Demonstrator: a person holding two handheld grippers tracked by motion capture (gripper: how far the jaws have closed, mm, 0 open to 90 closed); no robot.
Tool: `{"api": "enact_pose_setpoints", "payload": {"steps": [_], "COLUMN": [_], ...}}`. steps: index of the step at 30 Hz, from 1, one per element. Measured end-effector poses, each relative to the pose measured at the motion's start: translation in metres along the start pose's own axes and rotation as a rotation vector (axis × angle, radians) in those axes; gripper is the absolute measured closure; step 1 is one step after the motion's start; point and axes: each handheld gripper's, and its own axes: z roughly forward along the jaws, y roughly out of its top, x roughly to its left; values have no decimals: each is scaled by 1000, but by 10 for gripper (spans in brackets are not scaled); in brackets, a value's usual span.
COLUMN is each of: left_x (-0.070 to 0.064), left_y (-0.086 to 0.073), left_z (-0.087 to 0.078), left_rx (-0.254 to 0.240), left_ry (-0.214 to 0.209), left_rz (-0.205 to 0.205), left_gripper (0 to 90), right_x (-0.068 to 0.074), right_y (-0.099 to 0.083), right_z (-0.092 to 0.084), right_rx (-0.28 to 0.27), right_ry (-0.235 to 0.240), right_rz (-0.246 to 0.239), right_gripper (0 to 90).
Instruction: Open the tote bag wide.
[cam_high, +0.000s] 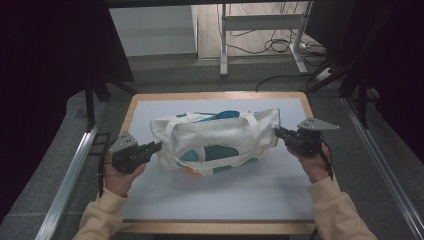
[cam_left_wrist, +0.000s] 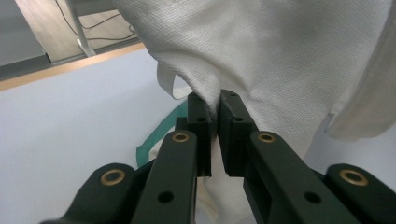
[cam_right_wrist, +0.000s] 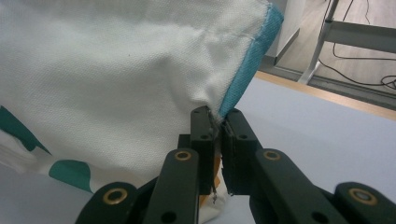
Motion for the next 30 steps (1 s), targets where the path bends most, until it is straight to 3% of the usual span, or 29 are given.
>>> {"api": "enact_pose_setpoints", "payload": {"steps": [30], "left_x": [-4], "left_y": [-27], "left_z": [12], "left_rx": [51], "left_ry": [7], "left_rz": [-15], "left_gripper": [852], "right_x": [2], "right_y": [-23], "right_z": [14], "right_rx": [46], "right_ry": [0], "right_rz": [10], "right_gripper": [832]}}
